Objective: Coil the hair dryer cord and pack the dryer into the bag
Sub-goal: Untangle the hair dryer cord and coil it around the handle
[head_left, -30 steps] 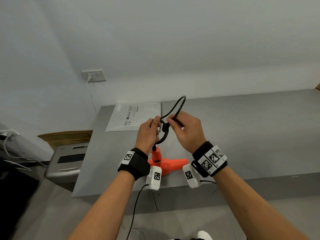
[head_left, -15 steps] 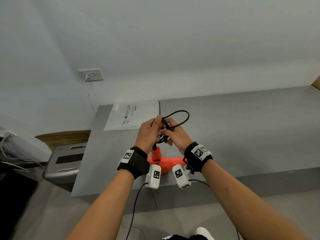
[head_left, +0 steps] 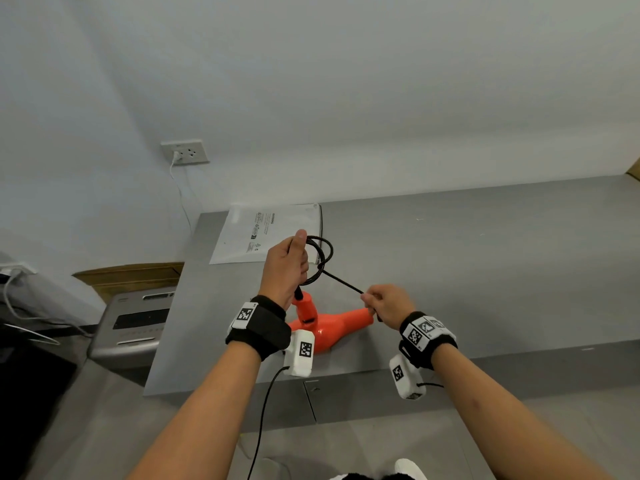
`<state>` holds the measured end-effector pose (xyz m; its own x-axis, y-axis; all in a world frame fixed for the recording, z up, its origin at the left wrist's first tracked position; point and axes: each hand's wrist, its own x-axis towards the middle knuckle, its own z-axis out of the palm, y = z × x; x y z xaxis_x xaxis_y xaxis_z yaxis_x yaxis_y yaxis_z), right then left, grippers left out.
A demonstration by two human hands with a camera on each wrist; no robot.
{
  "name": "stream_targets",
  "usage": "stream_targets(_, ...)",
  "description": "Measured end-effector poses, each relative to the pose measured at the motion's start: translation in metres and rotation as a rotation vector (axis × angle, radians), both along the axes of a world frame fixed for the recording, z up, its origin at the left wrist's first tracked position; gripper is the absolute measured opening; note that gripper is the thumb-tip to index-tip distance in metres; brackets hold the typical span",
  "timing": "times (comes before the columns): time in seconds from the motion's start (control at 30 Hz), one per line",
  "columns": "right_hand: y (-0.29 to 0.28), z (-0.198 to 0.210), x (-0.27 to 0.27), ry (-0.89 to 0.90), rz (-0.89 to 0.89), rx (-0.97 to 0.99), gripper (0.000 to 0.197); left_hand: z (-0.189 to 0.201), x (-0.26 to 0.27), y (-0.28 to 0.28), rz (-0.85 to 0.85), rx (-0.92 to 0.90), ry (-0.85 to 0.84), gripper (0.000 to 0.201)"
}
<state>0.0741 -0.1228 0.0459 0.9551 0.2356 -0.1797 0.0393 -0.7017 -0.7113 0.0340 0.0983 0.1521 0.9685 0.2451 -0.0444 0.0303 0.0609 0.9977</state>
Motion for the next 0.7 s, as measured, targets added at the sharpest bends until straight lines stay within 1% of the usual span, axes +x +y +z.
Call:
stream_targets(0.07, -0.013, -0.011, 0.005, 0.058, -0.115, -0.045, 0.035, 0.000, -0.001, 0.000, 0.003, 0.003, 0.000, 0.043)
stream_targets(0.17, -0.031, -0.021, 0.017, 0.081, -0.212, -0.127, 0.039, -0.001, -0.002, -0.003, 0.006, -0.026, 0.005, 0.042)
stream_targets(0.23, -0.043, -0.019, 0.024, 0.073, -0.289, -0.177, 0.038, -0.001, -0.002, -0.003, 0.014, -0.026, 0.015, 0.040)
stream_targets(0.3, -0.051, -0.009, 0.025, 0.088, -0.358, -0.154, 0.036, -0.002, -0.002, -0.001, 0.026, -0.003, 0.019, 0.039)
stream_targets(0.33, -0.051, -0.002, 0.025, 0.098, -0.377, -0.113, 0.036, -0.002, -0.002, -0.001, 0.034, -0.008, 0.017, 0.039)
stream_targets(0.37, -0.049, 0.005, 0.024, 0.098, -0.400, -0.044, 0.036, -0.002, 0.000, -0.001, 0.040, -0.023, 0.016, 0.039)
stream_targets(0.4, -0.044, 0.014, 0.021, 0.119, -0.428, 0.096, 0.037, -0.002, 0.001, -0.002, 0.038, -0.035, 0.017, 0.039)
stream_targets(0.47, -0.026, 0.031, 0.011, 0.177, -0.439, 0.511, 0.036, -0.002, 0.005, -0.006, 0.026, -0.025, 0.020, 0.039)
stream_targets(0.5, -0.015, 0.044, 0.006, 0.180, -0.416, 0.699, 0.033, -0.002, 0.006, -0.008, 0.021, -0.013, 0.019, 0.038)
stream_targets(0.57, 0.005, 0.071, -0.009, 0.159, -0.323, 0.955, 0.025, -0.003, 0.007, -0.011, 0.010, -0.001, 0.022, 0.037)
stream_targets(0.63, 0.020, 0.095, -0.020, 0.100, -0.212, 1.076, 0.020, -0.003, 0.008, -0.013, -0.007, 0.006, 0.016, 0.036)
stream_targets(0.7, 0.032, 0.110, -0.027, 0.051, -0.145, 1.085, 0.018, -0.003, 0.007, -0.015, -0.020, 0.028, 0.004, 0.036)
